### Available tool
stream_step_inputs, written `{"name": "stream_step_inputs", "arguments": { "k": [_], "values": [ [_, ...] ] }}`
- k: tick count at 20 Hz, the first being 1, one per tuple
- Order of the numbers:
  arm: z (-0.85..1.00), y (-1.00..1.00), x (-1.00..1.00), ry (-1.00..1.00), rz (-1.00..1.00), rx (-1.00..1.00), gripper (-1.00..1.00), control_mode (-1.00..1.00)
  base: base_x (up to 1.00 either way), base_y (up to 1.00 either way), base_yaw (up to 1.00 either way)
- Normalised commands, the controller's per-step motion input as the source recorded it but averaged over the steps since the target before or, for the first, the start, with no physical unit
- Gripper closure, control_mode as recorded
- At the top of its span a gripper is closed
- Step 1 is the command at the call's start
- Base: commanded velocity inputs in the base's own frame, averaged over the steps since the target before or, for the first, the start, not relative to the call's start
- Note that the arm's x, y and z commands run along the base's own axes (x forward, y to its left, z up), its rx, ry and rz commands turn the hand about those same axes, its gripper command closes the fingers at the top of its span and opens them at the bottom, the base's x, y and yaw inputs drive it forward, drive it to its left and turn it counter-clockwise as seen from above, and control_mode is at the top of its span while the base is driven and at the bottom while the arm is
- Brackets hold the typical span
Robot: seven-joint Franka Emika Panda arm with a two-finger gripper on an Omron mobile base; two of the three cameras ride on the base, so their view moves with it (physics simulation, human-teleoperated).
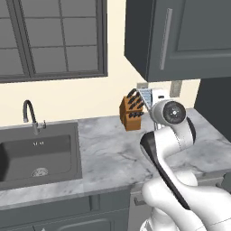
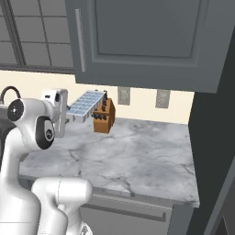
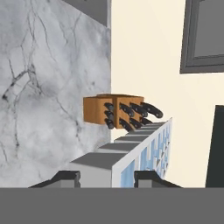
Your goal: The ice cube tray has been filled with water. Take the tray and place it in the freezer to make ice. Close the freezer door after placing the tray.
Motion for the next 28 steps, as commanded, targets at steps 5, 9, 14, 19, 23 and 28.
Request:
{"name": "stream_step_inputs", "arguments": {
  "k": [5, 9, 14, 19, 23, 28],
  "values": [
    [0.00, -0.15, 0.00, 0.00, 0.02, 0.00, 1.00, -1.00, 0.00, 0.00, 0.00],
    [0.00, -0.01, 0.00, 0.00, 0.01, 0.00, 1.00, -1.00, 0.00, 0.00, 0.00],
    [0.00, 0.00, -0.15, 0.00, 0.00, 0.00, 1.00, -1.00, 0.00, 0.00, 0.00],
    [0.00, 0.00, -0.57, 0.00, 0.01, 0.00, 1.00, -1.00, 0.00, 0.00, 0.00],
    [0.00, 0.00, -0.89, 0.00, 0.00, 0.00, 1.00, -1.00, 0.00, 0.00, 0.00],
    [0.00, 0.00, -0.81, -0.01, 0.00, 0.00, 1.00, -1.00, 0.00, 0.00, 0.00]
  ]
}}
